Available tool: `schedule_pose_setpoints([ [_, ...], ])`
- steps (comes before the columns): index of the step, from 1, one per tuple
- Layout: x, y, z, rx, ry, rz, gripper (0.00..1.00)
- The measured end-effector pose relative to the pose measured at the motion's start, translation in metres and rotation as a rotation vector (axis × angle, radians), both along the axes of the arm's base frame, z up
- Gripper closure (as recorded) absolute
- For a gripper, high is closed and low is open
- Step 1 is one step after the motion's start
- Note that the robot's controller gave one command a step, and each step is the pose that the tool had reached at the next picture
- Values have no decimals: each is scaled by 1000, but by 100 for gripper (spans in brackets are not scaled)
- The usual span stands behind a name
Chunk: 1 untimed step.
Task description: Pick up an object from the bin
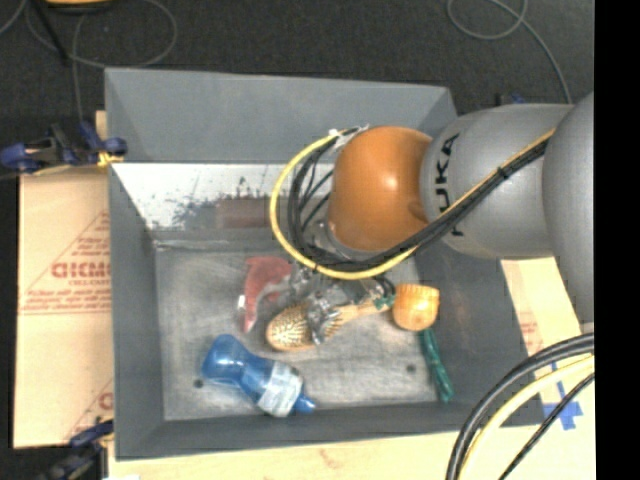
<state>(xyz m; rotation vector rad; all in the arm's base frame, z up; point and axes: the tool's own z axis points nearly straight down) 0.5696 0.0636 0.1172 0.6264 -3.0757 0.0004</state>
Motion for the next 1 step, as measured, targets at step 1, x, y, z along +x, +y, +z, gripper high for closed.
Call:
schedule_pose_setpoints([
  [1,-27,-35,90,2,-4,-189,100],
])
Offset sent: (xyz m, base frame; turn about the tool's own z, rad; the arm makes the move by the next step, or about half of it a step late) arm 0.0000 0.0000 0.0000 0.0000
